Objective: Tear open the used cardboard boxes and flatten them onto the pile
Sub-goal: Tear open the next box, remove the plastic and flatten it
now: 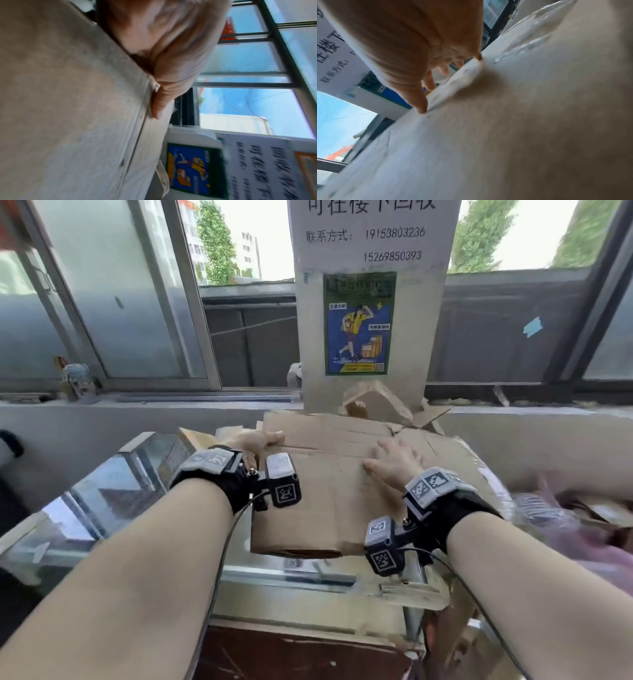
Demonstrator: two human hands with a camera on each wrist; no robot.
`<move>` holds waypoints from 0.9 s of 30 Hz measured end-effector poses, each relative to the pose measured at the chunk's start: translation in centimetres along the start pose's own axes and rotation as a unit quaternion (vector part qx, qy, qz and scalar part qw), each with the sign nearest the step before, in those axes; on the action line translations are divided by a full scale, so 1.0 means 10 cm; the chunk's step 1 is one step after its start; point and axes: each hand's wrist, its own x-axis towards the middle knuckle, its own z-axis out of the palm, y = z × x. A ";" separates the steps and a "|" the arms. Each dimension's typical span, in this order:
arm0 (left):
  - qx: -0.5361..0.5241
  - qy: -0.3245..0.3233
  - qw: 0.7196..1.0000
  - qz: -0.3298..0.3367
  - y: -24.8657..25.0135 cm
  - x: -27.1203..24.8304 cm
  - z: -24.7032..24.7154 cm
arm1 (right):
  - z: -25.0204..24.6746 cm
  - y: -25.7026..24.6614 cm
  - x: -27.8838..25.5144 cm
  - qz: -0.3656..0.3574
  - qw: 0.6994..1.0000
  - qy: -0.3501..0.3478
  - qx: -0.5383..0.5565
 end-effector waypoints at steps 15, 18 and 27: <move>0.036 0.036 0.998 0.044 -0.32 0.77 -0.05 | 0.57 -0.14 0.42 0.030 0.991 -0.120 -0.041; -0.056 -0.012 0.997 0.054 -0.30 0.90 -0.19 | 0.64 -0.25 0.60 0.021 0.994 -0.085 -0.069; 0.448 0.137 0.881 0.066 -0.38 1.31 -0.24 | 0.97 -0.44 1.00 0.043 0.977 -0.158 -0.134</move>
